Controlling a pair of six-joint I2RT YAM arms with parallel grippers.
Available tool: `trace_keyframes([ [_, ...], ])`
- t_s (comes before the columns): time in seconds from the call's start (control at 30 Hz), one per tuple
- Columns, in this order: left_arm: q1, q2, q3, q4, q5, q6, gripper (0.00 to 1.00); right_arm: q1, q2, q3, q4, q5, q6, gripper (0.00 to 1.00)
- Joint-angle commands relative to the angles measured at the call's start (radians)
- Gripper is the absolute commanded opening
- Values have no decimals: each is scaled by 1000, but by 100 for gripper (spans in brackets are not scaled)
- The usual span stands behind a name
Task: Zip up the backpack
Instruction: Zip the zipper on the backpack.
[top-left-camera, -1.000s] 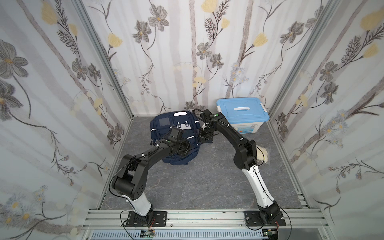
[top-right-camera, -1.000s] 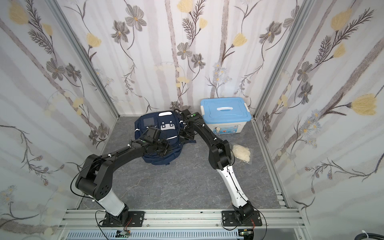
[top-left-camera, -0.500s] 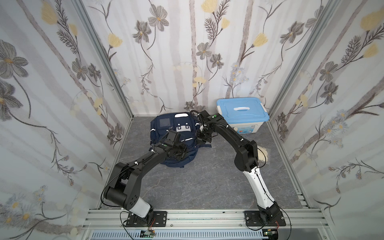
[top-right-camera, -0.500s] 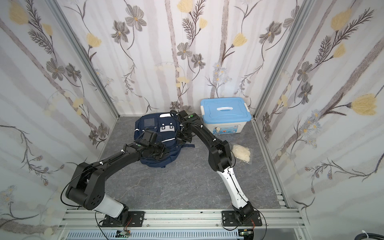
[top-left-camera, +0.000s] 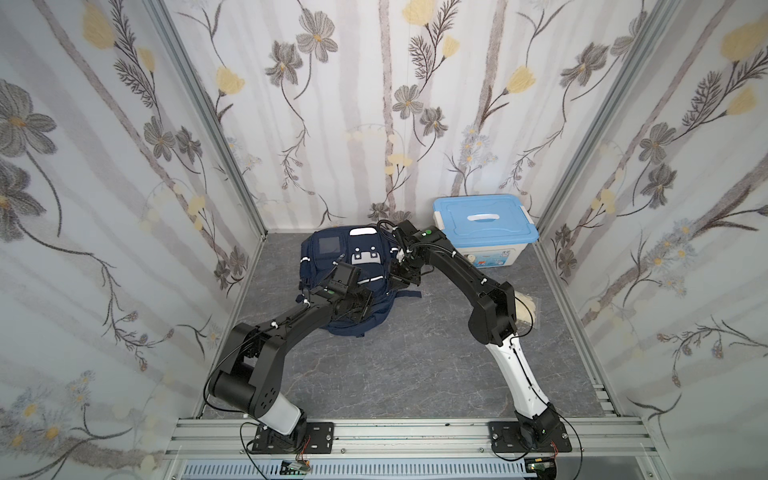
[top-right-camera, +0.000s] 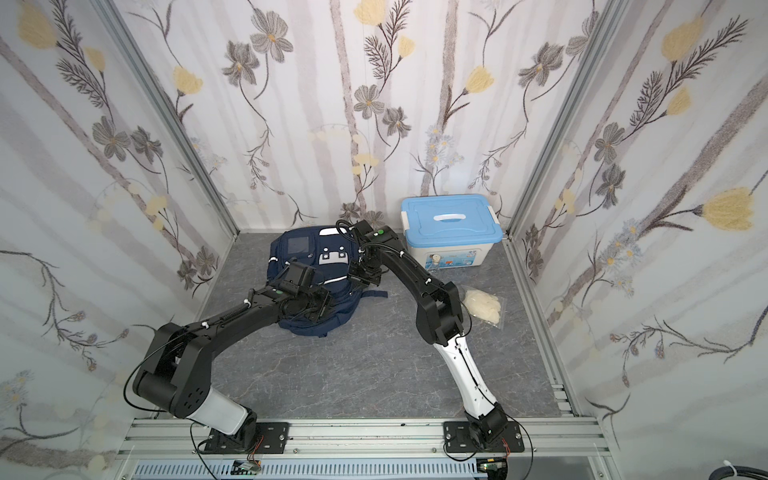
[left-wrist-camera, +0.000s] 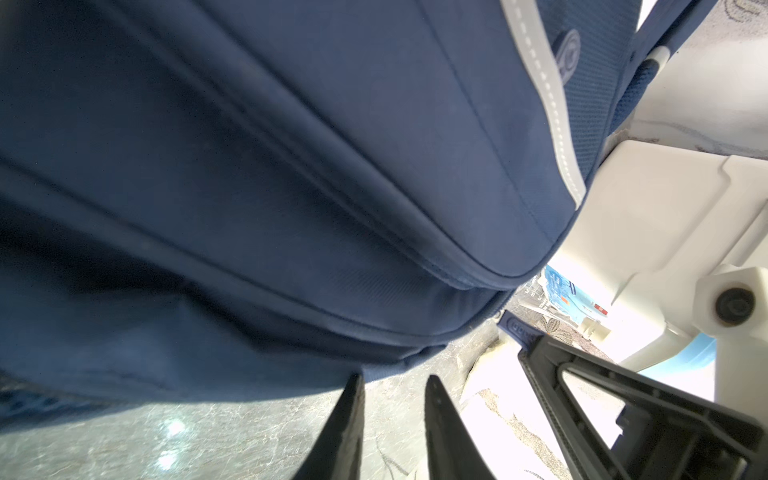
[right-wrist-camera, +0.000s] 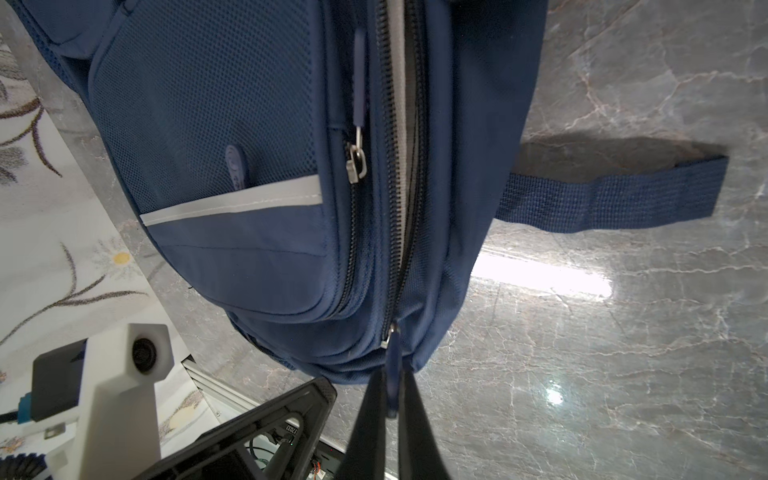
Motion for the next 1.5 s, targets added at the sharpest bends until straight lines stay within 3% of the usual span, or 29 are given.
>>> trace_keyframes([
  [0.0,-4,11,4,13,-41,-26,34,8,-21,3,-16,-39,10,0],
  [0.17,-7,-28,-15,23,-103,-51,41,11,-33,-26,-14,-32,9,0],
  [0.4,-17,-62,-140,181,-159,-206,41,16,-13,6,-11,-52,19,0],
  [0.6,-16,-48,-142,210,-196,-224,39,18,-16,4,-13,-56,16,0],
  [0.8,-16,-50,-118,178,-236,-191,43,20,-24,-17,-12,-65,14,0],
  [0.87,-16,-21,-113,194,-212,-196,38,23,-19,-15,-11,-68,15,0],
  [1.0,-21,42,-117,250,-161,-209,0,29,-11,-1,-14,-77,12,0],
  [1.27,-21,-19,-123,140,-70,-138,0,-61,16,-39,-21,86,-65,0],
  [1.47,-16,-91,-152,52,-22,-84,0,-135,105,135,-26,150,-115,0],
])
